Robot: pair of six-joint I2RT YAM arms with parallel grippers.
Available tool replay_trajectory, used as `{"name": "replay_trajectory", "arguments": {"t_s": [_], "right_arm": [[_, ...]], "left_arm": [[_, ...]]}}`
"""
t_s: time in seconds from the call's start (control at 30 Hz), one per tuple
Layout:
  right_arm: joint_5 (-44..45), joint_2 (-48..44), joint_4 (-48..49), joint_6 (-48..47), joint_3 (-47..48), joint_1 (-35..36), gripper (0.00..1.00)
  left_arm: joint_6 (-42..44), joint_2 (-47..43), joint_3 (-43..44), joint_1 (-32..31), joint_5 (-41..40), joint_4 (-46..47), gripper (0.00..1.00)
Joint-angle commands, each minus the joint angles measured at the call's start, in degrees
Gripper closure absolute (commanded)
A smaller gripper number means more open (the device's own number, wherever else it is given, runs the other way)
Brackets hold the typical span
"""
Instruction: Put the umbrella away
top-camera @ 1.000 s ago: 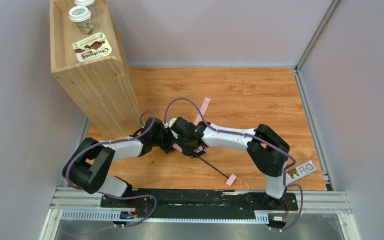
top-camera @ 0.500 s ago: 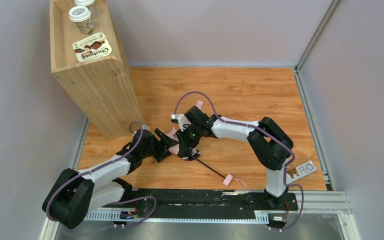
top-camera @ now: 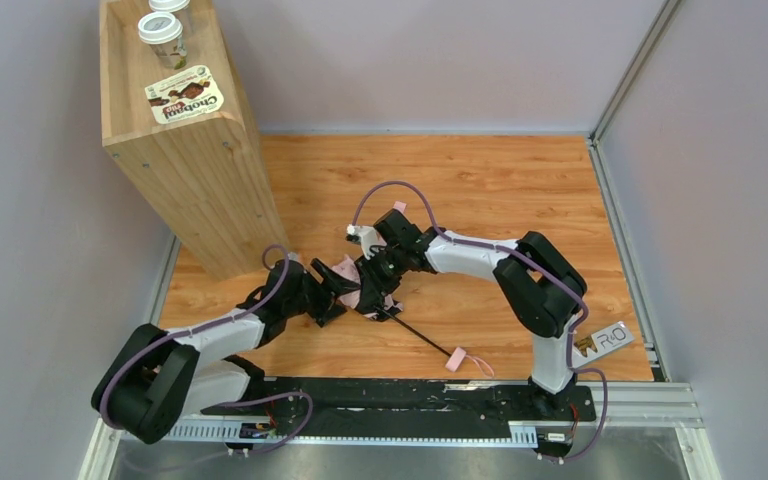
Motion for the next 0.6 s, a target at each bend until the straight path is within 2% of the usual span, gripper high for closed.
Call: {"name": "replay_trajectory", "arguments": {"t_s": [0.0,0.13,0.23,0.3,0.37,0.4,0.43,0.5,0.53,0.57], "right_arm": [[-0.4,2.8,-5.5,-1.4,-1.2,0.3,1.0],[-3.2,3.4,-7.4,-3.7,0.3,0.4,1.0],[-4.7,3.5,-8.9,-5.3,1.8,0.4,1.0],[-6.0,3.5,-9.5,-5.5,2.5,0.5,1.0],[-6.6,3.3,-9.5,-5.5,2.8,0.5,1.0],[-6.8,3.2,-9.5,-5.5,2.9,0.4,1.0],[-6.5,3.0,-9.4,-5.5,2.7,0.6,1.0],[-6.3,2.5,-9.6,-5.5,2.6,0.7,1.0],[-5.8,2.0,-9.6,-5.4,2.5,0.7,1.0],[-5.3,1.8,-9.6,-5.4,2.4,0.9,1.0]], "left_arm": [[-1.2,4.9,2.1,0.0,-3.1,2.2,0.18],[-2.6,12.2,6.9,-0.2,-7.3,-8.6,0.18],[-2.2,19.1,9.6,-0.4,-6.8,-11.9,0.17],[-2.5,23.5,9.7,-0.3,-6.5,-13.0,0.25],[-3.2,27.1,6.6,-0.4,-5.8,-6.3,0.4],[-3.3,27.7,6.0,-0.3,-5.3,-4.7,0.52],[-2.7,28.4,5.3,-0.4,-4.6,-2.9,0.57],[-1.3,28.7,5.8,-0.5,-4.4,-3.6,0.74],[-1.0,28.8,5.7,-0.5,-4.3,-3.5,0.79],[-0.5,28.9,5.8,-0.4,-4.2,-3.5,0.9]]}}
